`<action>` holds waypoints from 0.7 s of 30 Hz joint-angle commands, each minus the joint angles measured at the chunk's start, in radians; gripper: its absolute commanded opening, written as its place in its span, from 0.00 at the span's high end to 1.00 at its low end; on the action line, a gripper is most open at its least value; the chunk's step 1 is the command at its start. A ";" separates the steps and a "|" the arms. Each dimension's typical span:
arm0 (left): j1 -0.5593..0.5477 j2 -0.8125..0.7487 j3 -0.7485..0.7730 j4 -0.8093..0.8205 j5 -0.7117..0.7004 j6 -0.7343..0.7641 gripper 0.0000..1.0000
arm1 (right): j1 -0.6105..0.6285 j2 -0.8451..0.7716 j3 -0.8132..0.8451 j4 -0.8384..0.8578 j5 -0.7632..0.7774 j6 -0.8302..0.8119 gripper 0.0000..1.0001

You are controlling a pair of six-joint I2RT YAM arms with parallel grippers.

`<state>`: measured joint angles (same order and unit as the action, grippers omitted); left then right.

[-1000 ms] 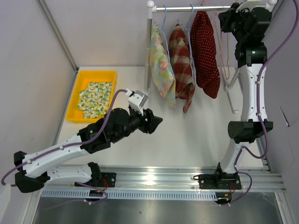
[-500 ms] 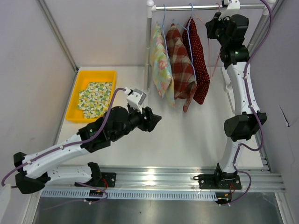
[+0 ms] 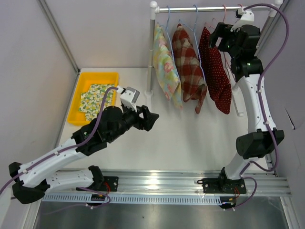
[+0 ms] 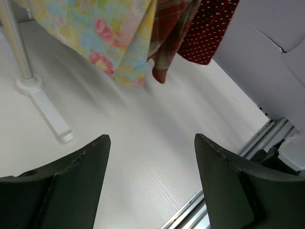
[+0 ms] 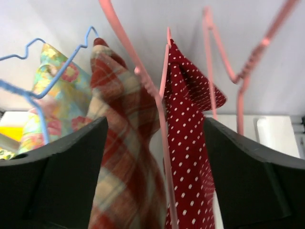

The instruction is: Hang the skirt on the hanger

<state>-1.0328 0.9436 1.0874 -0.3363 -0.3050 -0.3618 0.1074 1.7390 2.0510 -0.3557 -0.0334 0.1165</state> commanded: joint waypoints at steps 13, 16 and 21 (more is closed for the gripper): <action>0.385 0.029 0.000 -0.067 -0.147 -0.143 0.15 | -0.098 -0.519 -0.351 -0.255 0.075 0.241 0.05; 0.545 0.067 -0.041 -0.081 -0.146 -0.196 0.14 | -0.098 -0.608 -0.382 -0.311 0.017 0.247 0.05; 0.767 0.222 -0.069 -0.038 -0.190 -0.264 0.12 | -0.098 -0.714 -0.495 -0.344 -0.141 0.279 0.06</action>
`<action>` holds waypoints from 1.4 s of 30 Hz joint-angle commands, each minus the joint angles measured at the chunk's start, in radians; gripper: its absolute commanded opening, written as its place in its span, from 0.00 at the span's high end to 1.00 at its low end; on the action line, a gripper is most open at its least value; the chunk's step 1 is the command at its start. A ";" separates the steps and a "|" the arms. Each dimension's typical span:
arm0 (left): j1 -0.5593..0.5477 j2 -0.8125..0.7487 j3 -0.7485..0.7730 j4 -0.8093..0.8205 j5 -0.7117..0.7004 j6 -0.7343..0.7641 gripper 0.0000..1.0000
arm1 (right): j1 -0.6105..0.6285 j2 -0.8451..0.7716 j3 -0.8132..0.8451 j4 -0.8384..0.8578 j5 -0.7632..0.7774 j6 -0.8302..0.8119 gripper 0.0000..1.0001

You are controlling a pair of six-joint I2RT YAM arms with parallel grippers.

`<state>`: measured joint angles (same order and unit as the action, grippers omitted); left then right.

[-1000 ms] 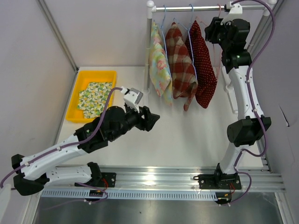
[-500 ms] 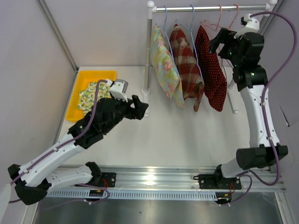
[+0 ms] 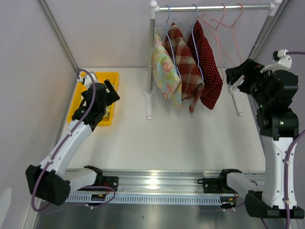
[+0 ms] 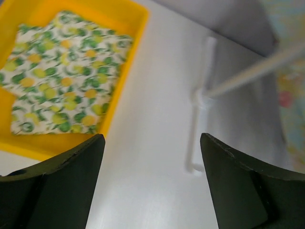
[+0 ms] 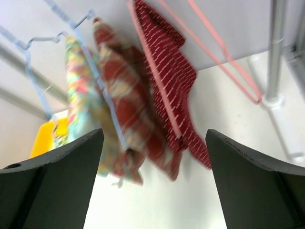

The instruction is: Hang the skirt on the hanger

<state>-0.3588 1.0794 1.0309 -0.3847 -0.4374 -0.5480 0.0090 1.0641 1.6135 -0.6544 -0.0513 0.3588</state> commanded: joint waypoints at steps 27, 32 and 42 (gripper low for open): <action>0.428 0.852 0.293 -0.068 0.029 -0.254 0.10 | 0.146 -0.174 -0.287 -0.085 -0.232 -0.015 0.08; 0.431 0.857 0.317 -0.062 0.062 -0.234 0.80 | 0.148 -0.174 -0.303 -0.064 -0.242 -0.003 0.14; 0.416 0.631 0.345 -0.037 0.069 -0.101 1.00 | 0.169 -0.162 -0.305 -0.042 -0.229 0.000 0.19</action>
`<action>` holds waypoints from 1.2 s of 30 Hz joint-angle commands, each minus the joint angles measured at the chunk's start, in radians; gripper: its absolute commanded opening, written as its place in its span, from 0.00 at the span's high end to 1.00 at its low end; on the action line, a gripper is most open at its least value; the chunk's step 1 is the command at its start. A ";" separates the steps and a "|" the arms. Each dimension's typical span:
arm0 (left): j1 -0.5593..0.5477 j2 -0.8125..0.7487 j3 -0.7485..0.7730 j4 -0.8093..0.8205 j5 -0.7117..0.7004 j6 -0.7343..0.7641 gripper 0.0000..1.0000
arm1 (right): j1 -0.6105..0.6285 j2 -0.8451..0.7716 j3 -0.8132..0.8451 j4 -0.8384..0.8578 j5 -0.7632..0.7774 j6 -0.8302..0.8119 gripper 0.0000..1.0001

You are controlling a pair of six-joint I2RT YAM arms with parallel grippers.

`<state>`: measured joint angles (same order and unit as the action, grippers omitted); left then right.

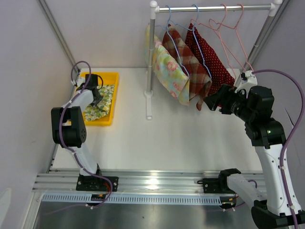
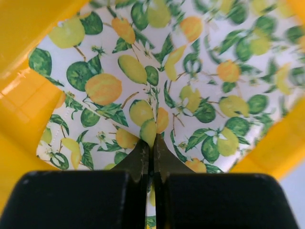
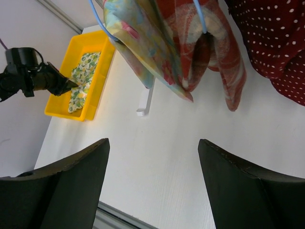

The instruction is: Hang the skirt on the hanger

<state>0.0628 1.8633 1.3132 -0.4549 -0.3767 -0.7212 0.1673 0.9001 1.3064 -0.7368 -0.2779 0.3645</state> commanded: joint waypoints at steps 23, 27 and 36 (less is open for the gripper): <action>-0.751 -0.903 -0.032 0.028 -0.043 0.313 1.00 | 0.084 -0.012 0.011 0.077 0.063 -0.067 0.19; -0.928 -0.868 -0.063 0.002 -0.065 0.264 1.00 | 0.101 -0.023 -0.007 0.068 0.072 -0.064 0.19; -0.740 -0.859 -0.514 0.172 0.205 0.060 1.00 | 0.239 -0.055 -0.191 0.109 0.112 0.014 0.20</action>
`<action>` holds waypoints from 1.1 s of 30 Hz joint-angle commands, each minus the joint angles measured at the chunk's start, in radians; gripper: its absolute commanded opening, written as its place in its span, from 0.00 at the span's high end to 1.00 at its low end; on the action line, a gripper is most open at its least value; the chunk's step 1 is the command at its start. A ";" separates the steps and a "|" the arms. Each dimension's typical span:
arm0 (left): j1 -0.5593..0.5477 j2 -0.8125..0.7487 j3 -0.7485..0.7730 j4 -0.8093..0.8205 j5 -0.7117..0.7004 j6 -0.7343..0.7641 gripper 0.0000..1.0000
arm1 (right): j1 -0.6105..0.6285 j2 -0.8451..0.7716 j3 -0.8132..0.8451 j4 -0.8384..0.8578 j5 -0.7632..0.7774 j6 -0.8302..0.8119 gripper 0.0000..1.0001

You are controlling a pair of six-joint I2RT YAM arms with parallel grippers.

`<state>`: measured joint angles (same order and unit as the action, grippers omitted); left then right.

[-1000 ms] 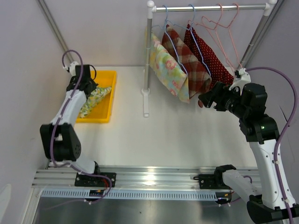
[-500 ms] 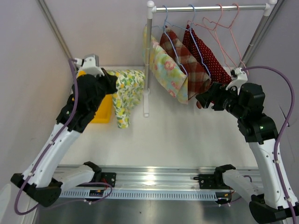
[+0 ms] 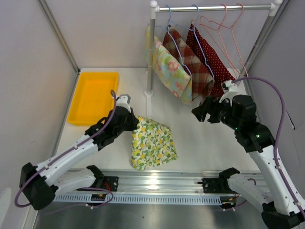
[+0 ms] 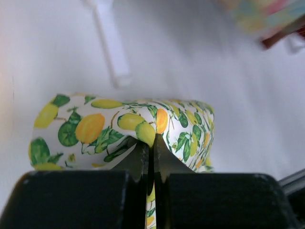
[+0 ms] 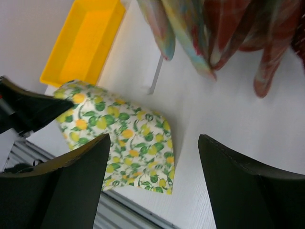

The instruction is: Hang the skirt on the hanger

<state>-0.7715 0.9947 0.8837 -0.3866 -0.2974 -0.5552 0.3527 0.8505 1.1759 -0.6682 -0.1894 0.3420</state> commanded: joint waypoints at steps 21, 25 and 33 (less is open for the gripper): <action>0.106 0.162 -0.365 0.296 0.325 -0.158 0.99 | 0.427 0.269 -0.584 0.406 0.211 0.244 0.23; 0.032 0.166 -0.382 0.295 0.339 -0.158 1.00 | 0.431 0.312 -0.556 0.427 0.226 0.241 0.23; -0.089 0.223 -0.377 0.296 0.484 -0.103 1.00 | 0.431 0.393 -0.420 0.400 0.286 0.190 0.22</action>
<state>-0.8345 1.2079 0.5114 -0.1165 0.0792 -0.6876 0.7780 1.2297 0.6807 -0.3099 0.0475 0.5606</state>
